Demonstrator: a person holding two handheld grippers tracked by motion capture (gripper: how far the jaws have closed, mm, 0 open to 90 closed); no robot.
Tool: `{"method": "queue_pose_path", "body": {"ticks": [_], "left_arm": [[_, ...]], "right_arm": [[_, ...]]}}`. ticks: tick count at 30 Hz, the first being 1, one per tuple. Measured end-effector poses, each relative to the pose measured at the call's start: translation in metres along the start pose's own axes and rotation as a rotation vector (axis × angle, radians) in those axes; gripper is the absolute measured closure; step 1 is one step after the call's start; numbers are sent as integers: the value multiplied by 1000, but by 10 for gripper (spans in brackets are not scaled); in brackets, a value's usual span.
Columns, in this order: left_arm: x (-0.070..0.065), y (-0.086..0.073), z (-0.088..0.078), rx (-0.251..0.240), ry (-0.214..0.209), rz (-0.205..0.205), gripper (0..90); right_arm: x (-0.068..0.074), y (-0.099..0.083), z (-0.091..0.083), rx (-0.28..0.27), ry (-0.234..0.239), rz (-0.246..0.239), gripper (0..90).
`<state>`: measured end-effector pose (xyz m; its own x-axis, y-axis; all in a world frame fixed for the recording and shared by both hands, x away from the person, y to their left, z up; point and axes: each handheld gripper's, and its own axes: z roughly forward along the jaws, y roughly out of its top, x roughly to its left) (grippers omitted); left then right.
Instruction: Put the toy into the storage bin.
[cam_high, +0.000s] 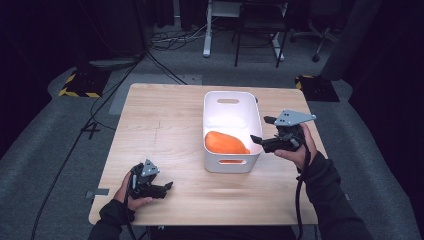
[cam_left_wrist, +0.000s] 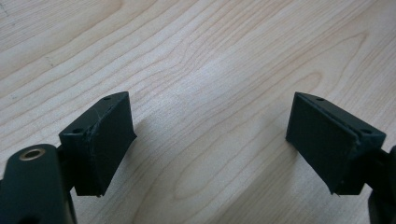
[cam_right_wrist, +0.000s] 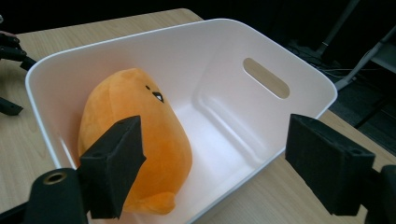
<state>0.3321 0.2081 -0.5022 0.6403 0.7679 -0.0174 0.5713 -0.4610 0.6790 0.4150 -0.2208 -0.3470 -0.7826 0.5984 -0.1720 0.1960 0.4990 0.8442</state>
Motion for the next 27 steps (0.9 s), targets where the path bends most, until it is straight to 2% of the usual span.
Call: {"method": "queue_pose_path", "body": {"ticks": [10, 18, 27], "left_arm": [[0, 0, 0, 0, -1, 0, 153], [0, 0, 0, 0, -1, 2, 153], [0, 0, 0, 1, -4, 2, 152]], "right_arm": [[-8, -4, -11, -6, -38, 22, 211], [-13, -9, -18, -3, -64, 20, 217], [-18, -17, -26, 0, -80, 31, 217]]}}
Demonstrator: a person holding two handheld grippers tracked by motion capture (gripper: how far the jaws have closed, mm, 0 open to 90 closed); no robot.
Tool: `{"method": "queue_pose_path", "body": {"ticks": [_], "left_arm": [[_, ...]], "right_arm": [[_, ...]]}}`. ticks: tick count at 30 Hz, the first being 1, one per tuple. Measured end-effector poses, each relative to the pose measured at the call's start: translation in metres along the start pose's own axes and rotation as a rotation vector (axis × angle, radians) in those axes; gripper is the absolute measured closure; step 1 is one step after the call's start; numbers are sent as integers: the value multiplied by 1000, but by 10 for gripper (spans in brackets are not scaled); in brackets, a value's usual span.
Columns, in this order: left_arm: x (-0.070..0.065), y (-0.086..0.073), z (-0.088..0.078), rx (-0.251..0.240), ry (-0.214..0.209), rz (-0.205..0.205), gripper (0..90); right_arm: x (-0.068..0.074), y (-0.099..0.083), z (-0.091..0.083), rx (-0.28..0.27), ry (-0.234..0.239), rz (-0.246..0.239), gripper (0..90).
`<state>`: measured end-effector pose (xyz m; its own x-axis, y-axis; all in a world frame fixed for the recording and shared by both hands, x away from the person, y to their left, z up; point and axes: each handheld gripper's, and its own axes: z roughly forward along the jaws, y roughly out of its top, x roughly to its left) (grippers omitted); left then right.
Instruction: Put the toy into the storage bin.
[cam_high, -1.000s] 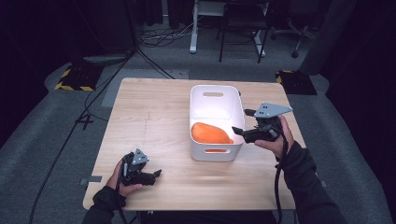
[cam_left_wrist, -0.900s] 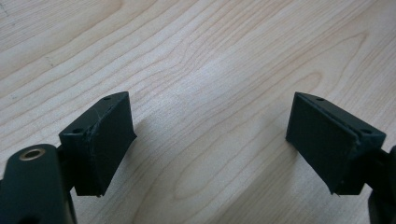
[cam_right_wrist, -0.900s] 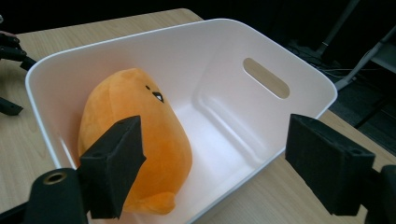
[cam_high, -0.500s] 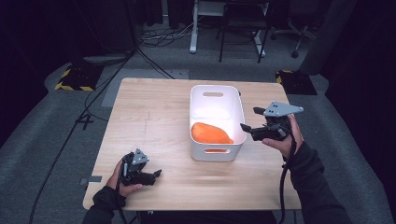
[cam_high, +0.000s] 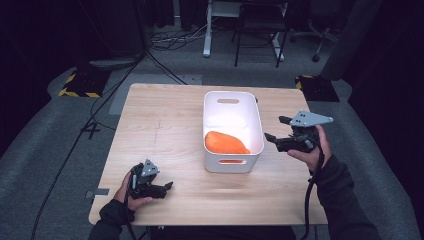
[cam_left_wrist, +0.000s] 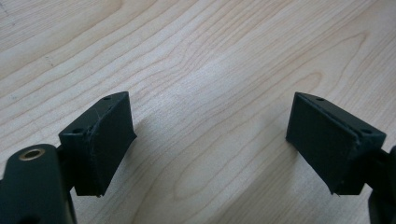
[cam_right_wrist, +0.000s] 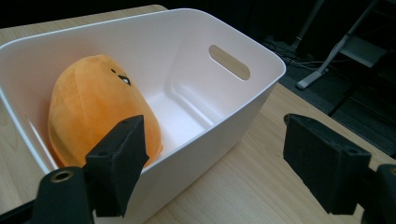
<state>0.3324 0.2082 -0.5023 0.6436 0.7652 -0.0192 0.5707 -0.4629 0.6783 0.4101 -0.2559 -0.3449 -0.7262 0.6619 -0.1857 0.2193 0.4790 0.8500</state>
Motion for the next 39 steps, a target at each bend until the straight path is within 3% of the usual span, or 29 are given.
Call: {"method": "queue_pose_path", "body": {"ticks": [13, 33, 39], "left_arm": [[0, 0, 0, 0, 4, 1, 152], [0, 0, 0, 0, 1, 0, 152], [0, 0, 0, -1, 6, 0, 153]], "right_arm": [[-4, -16, -10, 9, -16, 8, 218], [-4, -55, -6, 92, -35, 7, 219], [-4, -70, -5, 111, -30, 26, 220]]}}
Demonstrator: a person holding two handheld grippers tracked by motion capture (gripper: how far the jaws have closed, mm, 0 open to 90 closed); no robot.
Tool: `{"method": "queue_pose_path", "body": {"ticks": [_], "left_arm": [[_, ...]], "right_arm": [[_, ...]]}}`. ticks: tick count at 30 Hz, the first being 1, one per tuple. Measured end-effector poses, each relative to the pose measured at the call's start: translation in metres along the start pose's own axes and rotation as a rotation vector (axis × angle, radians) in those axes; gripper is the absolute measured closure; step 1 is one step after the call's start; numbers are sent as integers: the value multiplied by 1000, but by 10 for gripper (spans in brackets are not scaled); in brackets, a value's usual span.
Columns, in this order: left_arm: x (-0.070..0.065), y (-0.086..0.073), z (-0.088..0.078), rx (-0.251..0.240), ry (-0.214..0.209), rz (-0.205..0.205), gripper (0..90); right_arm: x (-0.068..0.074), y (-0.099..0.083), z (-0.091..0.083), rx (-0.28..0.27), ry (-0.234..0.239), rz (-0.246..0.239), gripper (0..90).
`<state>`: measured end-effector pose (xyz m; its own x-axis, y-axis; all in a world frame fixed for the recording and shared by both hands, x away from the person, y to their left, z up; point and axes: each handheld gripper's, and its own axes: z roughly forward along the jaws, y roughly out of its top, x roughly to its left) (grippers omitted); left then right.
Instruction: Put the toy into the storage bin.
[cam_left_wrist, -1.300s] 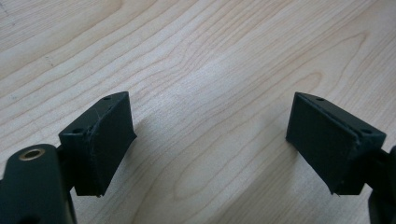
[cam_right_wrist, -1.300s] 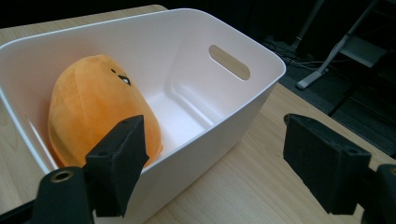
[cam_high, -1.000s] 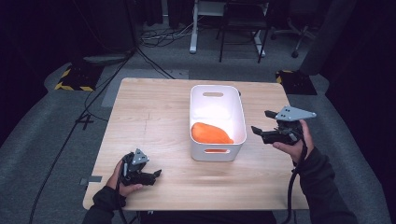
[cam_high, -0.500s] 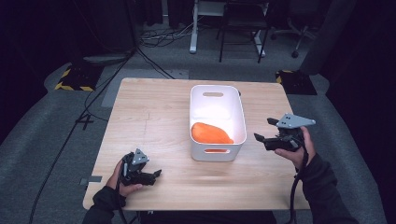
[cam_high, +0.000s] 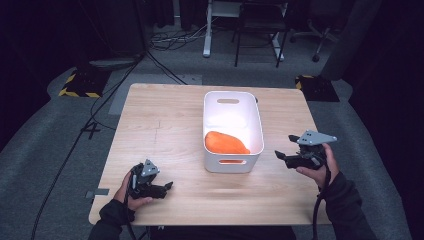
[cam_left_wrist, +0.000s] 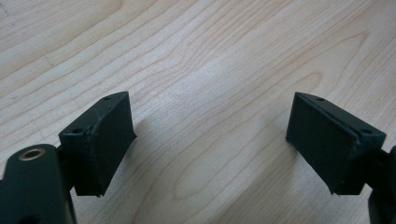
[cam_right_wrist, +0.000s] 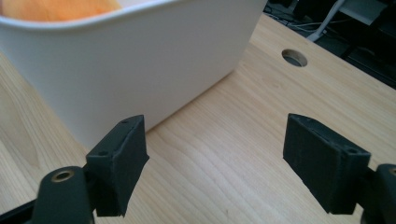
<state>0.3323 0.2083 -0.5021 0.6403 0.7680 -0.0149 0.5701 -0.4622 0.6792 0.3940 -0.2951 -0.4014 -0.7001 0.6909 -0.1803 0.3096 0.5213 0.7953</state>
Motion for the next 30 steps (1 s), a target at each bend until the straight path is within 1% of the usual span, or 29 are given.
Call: {"method": "queue_pose_path", "body": {"ticks": [2, 4, 7, 8, 9, 12, 13, 15, 17, 18, 19, 20, 23, 24, 25, 28, 30], "left_arm": [[0, 0, 0, 1, -1, 1, 152], [0, 0, 0, 1, -4, 0, 152], [0, 0, 0, 1, -1, 1, 152], [0, 0, 0, 1, -4, 1, 152], [0, 0, 0, 0, -2, -1, 152], [0, 0, 0, 1, -3, 1, 152], [0, 0, 0, 1, -1, 1, 152], [0, 0, 0, 1, -4, 1, 152], [0, 0, 0, 1, -5, 0, 152], [0, 0, 0, 1, -3, 1, 152], [0, 0, 0, 1, -4, 1, 152], [0, 0, 0, 1, -1, 1, 152], [0, 0, 0, 1, -2, 1, 153], [0, 0, 0, 1, -2, 1, 152], [0, 0, 0, 1, -2, 1, 152], [0, 0, 0, 1, -1, 1, 152], [0, 0, 0, 1, -2, 1, 152]], "right_arm": [[0, -3, 1, 4, -1, -9, 219], [0, -9, 2, 12, -10, -3, 219], [0, -16, 3, 21, -5, 0, 220], [1, -19, 4, 27, -3, 9, 220], [1, -25, 6, 42, -5, 7, 219], [2, -30, 7, 51, -5, 20, 218], [2, -33, 8, 60, -3, 11, 219], [3, -41, 10, 84, 3, 14, 218], [4, -44, 11, 90, 3, 16, 217], [3, -47, 11, 102, 1, 5, 217], [5, -49, 12, 107, 0, 20, 216], [5, -54, 12, 123, 8, 11, 215], [7, -58, 13, 135, 10, 19, 213], [9, -64, 15, 154, 16, 18, 211], [9, -64, 15, 154, 16, 18, 211], [11, -72, 17, 175, 19, 4, 206], [12, -76, 17, 186, 23, 12, 204]]}}
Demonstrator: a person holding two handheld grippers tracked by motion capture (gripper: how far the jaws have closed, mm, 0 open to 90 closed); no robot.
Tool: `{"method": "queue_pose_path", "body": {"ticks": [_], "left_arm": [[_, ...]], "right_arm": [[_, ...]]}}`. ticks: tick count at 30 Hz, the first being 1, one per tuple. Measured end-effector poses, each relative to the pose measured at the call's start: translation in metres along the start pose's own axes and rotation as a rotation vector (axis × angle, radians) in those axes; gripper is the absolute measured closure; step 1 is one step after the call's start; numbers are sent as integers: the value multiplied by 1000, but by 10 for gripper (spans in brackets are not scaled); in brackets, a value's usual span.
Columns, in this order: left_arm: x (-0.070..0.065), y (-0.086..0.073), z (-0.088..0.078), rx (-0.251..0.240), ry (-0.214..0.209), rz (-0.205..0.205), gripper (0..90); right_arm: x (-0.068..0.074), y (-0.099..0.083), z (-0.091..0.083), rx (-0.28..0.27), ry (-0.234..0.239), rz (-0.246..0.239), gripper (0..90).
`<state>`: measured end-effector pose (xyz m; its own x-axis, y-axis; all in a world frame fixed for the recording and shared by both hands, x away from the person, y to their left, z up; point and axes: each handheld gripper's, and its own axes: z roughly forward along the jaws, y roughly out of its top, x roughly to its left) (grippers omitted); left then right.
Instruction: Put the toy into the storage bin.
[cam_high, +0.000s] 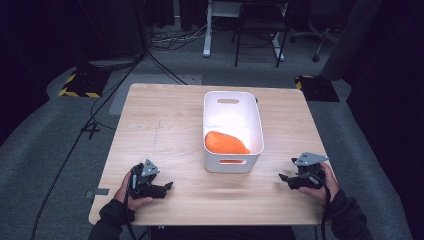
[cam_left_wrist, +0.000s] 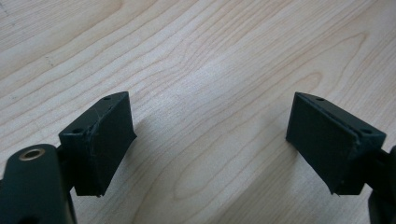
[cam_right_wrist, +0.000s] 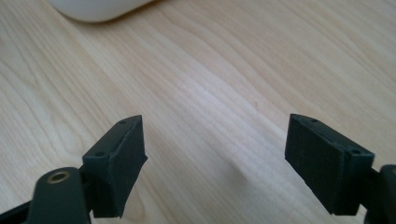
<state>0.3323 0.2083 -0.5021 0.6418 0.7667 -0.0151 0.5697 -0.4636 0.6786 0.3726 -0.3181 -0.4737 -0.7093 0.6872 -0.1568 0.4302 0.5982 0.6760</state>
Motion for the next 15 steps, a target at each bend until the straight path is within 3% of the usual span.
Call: {"method": "queue_pose_path", "body": {"ticks": [3, 15], "left_arm": [[0, 0, 0, 0, -4, -1, 152], [0, 0, 0, 0, -1, -1, 152]], "right_arm": [[-1, -8, -1, 7, 6, -8, 203], [-6, -43, -10, -10, 44, 69, 175]]}}
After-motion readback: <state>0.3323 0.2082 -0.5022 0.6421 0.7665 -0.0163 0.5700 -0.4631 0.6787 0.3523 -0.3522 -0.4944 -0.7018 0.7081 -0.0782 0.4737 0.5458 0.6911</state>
